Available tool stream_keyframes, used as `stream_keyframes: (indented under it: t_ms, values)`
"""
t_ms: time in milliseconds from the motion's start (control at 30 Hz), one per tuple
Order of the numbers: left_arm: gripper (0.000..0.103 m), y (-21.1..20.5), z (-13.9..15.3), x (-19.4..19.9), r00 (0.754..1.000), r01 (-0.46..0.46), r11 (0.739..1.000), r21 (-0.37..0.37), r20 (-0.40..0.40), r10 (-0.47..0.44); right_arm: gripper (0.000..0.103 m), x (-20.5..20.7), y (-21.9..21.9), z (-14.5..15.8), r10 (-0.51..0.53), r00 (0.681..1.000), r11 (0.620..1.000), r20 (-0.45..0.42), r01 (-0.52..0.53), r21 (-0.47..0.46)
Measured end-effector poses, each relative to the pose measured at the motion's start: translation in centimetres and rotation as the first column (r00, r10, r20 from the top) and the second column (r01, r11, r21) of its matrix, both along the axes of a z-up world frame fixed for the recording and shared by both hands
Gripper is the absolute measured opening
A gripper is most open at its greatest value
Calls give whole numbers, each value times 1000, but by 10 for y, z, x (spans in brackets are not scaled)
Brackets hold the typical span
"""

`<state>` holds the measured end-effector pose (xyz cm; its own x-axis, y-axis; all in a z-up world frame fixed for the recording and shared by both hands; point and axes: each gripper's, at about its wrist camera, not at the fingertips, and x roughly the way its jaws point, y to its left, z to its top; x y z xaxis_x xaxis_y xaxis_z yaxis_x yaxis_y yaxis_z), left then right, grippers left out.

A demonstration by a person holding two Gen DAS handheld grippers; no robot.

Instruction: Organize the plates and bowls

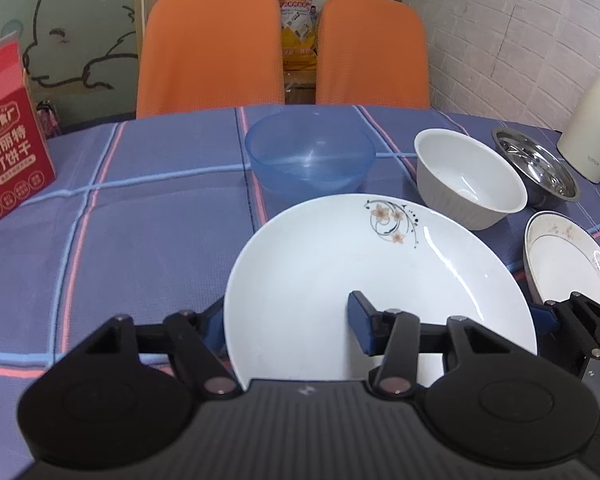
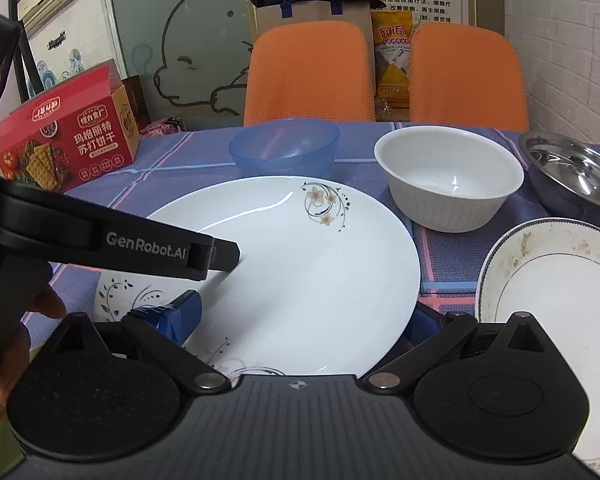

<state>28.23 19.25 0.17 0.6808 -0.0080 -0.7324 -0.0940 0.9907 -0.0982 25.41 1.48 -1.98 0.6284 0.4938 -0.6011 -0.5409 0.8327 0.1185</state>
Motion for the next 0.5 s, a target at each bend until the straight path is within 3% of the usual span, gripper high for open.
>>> stream_keyframes:
  t_ms: [233, 500]
  values:
    - [48, 0, 23, -1, 999, -11, 1000, 2, 43, 11, 91, -5, -3, 18, -7, 999, 1000, 41, 6, 20]
    - [49, -1, 39, -45, 996, -29, 1000, -8, 79, 30, 91, -41, -9, 36, 9, 998, 998, 65, -13, 63]
